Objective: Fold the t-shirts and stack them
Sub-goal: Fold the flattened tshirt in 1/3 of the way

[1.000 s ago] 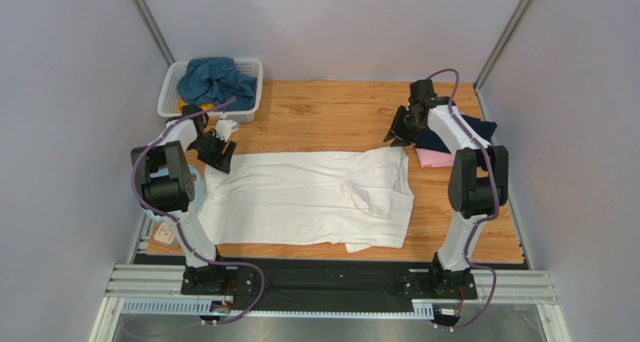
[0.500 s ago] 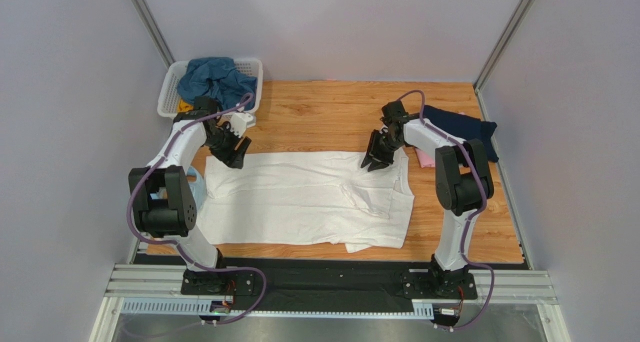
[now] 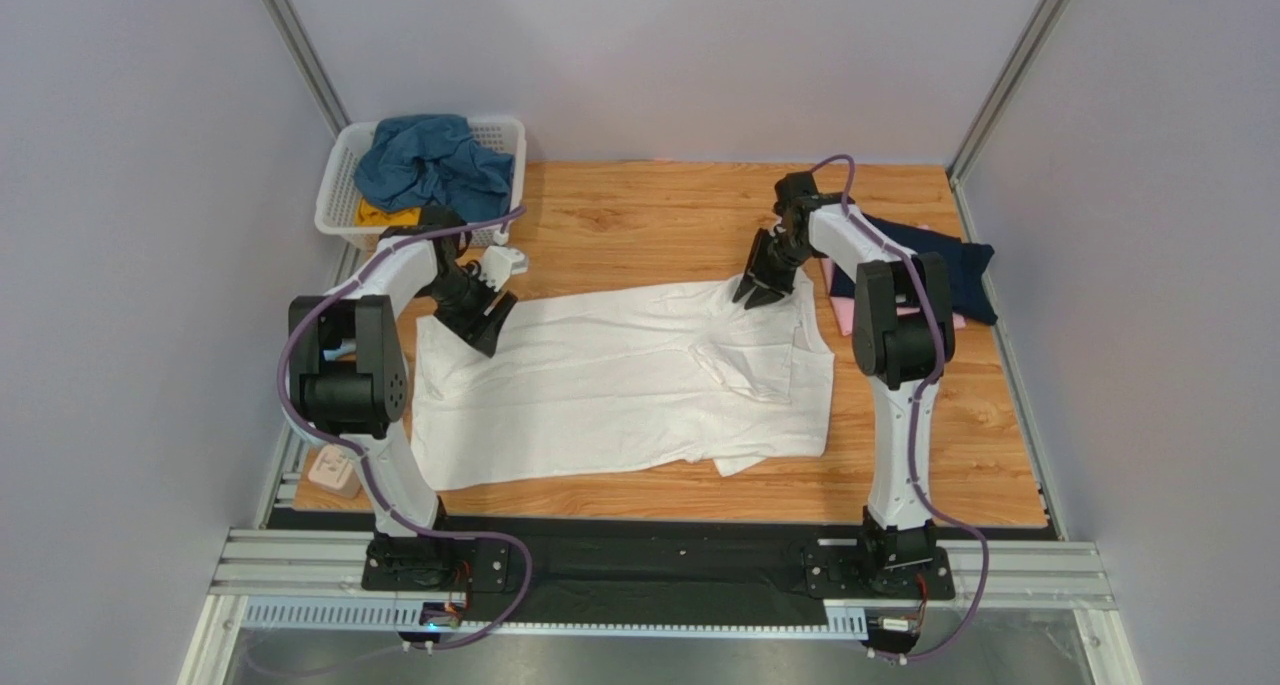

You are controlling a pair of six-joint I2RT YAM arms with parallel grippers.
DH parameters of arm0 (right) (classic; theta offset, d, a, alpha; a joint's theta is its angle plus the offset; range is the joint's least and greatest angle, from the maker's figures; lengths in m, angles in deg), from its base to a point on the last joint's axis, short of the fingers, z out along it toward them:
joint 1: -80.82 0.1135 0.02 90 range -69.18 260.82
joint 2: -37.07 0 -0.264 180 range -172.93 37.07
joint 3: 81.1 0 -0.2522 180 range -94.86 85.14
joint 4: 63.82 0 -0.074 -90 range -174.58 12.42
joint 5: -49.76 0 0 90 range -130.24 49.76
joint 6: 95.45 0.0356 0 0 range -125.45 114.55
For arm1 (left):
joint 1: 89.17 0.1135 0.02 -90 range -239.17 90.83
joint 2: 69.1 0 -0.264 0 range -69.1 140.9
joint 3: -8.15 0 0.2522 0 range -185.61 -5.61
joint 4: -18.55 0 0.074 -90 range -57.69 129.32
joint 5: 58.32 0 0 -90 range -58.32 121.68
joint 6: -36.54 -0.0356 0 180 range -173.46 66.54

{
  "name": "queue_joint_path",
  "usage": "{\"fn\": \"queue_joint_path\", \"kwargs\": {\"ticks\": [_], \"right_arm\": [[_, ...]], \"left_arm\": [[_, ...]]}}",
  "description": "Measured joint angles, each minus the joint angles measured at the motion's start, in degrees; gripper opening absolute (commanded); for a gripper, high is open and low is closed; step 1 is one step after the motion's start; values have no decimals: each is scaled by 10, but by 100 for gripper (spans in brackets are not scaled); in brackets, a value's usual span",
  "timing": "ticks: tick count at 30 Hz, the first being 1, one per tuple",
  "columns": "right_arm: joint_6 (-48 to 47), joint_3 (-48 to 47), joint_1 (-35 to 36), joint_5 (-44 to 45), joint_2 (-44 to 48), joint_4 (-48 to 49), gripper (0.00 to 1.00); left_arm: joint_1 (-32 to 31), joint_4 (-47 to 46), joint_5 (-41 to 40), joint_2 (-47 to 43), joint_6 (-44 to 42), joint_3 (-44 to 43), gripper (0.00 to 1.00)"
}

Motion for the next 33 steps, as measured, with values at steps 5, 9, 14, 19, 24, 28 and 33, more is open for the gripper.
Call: {"fn": "queue_joint_path", "kwargs": {"ticks": [5, 9, 14, 19, 24, 28, 33], "right_arm": [[-16, -44, -4, 36, -19, -15, 33], [-31, -28, 7, 105, 6, -32, 36], [-61, 8, 63, 231, 103, -75, 37], [-99, 36, 204, 332, 210, -83, 36], [-144, 123, 350, 386, 255, -76, 34], [-170, 170, 393, 429, 232, -83, 34], [-191, 183, 412, 480, 198, -84, 33]], "left_arm": [[0, 0, -7, 0, 0, -1, 68], [0, -1, -8, -6, 0, 1, 69], [0, -1, -8, -44, 0, 9, 69], [0, -5, -7, -87, 1, 23, 69], [0, -4, -6, -117, 2, 40, 69], [0, -5, -6, -122, 3, 43, 69], [0, -5, -7, -123, 3, 49, 70]]}}
